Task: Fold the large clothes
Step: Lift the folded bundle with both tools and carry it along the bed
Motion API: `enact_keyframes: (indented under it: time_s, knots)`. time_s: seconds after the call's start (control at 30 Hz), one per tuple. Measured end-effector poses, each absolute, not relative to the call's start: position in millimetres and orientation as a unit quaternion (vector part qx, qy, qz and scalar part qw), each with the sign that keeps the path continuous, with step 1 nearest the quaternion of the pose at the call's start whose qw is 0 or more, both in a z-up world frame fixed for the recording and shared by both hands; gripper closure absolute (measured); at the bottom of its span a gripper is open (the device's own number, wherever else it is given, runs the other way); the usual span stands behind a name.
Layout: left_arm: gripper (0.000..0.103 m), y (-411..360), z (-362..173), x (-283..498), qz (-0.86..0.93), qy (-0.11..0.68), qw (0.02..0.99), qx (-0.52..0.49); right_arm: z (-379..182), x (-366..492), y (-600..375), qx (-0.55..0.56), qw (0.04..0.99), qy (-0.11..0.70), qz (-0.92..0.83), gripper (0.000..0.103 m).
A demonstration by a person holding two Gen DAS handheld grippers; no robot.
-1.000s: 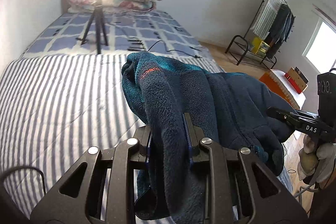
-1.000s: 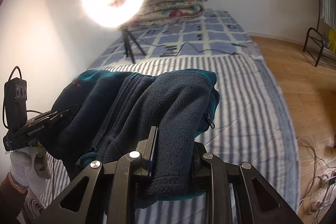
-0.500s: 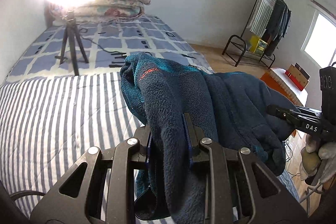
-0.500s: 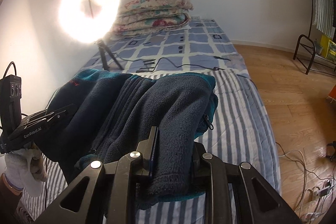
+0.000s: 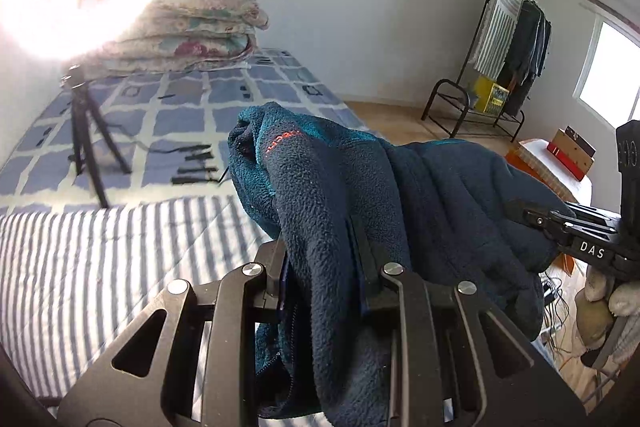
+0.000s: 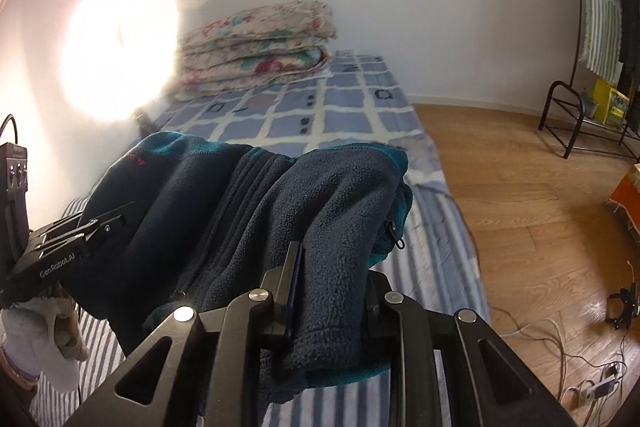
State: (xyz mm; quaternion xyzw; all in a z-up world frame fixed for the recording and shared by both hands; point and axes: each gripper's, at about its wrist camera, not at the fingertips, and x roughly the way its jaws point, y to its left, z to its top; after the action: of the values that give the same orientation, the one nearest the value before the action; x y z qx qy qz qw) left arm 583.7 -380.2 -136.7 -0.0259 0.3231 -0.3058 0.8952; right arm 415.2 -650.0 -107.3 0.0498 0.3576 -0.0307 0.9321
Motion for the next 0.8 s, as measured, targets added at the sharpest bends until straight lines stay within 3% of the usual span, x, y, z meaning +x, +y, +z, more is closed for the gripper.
enact_keyframes:
  time_s: [0.57,0.8]
  knots:
    - [0.080,-489.6,-203.8,620.6,-0.317,0.343,0.884,0.000,-164.1,481.0,-735.2,0.026,0.917,0.388,-0.090,0.085]
    - [0.080,-476.8,-225.6,634.1,-0.304,0.373,0.877,-0.008,-204.8,486.7,-774.1,0.073,0.900,0.412,-0.123,0.084]
